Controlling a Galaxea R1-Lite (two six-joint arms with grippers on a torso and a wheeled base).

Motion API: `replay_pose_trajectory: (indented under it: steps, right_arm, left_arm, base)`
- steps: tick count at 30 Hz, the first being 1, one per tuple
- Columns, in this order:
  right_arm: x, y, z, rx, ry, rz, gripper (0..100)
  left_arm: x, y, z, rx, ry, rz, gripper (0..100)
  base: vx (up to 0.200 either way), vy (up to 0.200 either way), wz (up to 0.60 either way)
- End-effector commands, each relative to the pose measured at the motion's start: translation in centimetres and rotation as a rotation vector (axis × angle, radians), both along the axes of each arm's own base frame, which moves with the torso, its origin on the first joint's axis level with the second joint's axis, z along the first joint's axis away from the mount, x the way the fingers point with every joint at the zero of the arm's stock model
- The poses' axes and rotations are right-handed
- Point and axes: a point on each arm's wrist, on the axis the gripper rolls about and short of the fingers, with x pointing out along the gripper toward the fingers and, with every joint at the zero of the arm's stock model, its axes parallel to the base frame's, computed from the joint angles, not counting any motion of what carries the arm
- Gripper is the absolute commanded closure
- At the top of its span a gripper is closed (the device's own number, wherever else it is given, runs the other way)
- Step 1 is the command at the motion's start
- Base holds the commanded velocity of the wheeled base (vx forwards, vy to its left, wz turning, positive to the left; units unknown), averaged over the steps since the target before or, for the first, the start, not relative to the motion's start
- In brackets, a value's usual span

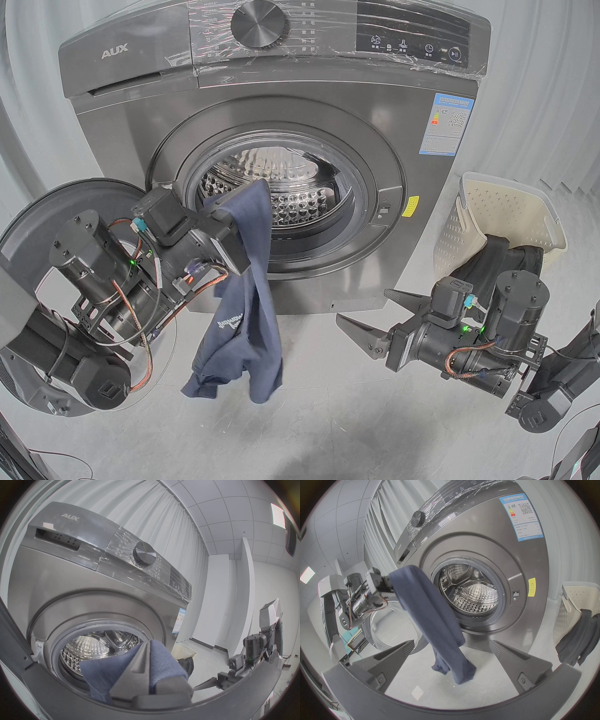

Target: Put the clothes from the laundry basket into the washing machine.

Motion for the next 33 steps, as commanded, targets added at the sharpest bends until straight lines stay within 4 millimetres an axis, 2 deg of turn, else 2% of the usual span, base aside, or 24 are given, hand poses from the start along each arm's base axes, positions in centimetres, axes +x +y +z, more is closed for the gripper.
replay_pose_trajectory:
  steps: [1,16,22,25,27,33]
  right_arm:
    - [0.0,0.3,-0.5,-0.011,0.014,0.011,0]
    - [0.3,1.5,-2.3,-0.045,0.054,0.035,0]
    - [-0.2,3.6,-2.9,-0.020,0.025,0.103,0]
    - [-0.2,5.4,-3.4,-0.010,0.015,0.132,0]
    - [-0.1,5.7,-3.5,-0.008,0.013,0.135,0]
    - [2.0,8.7,-5.4,0.001,0.000,0.140,0]
  left_arm:
    - [0.0,-0.2,0.8,-0.019,-0.026,0.001,100]
    - [0.7,-0.1,2.6,-0.071,-0.076,0.048,100]
    - [1.0,-0.6,2.1,-0.073,-0.060,0.065,100]
    - [1.6,-0.8,1.7,-0.073,-0.049,0.083,100]
    - [1.7,-0.9,1.7,-0.076,-0.050,0.087,100]
    - [2.0,-1.0,2.2,-0.094,-0.060,0.107,100]
  base:
    - [0.000,0.000,0.00]
    - [0.000,0.000,0.00]
    - [0.000,0.000,0.00]
    - [0.000,0.000,0.00]
    - [0.000,0.000,0.00]
    - [0.000,0.000,0.00]
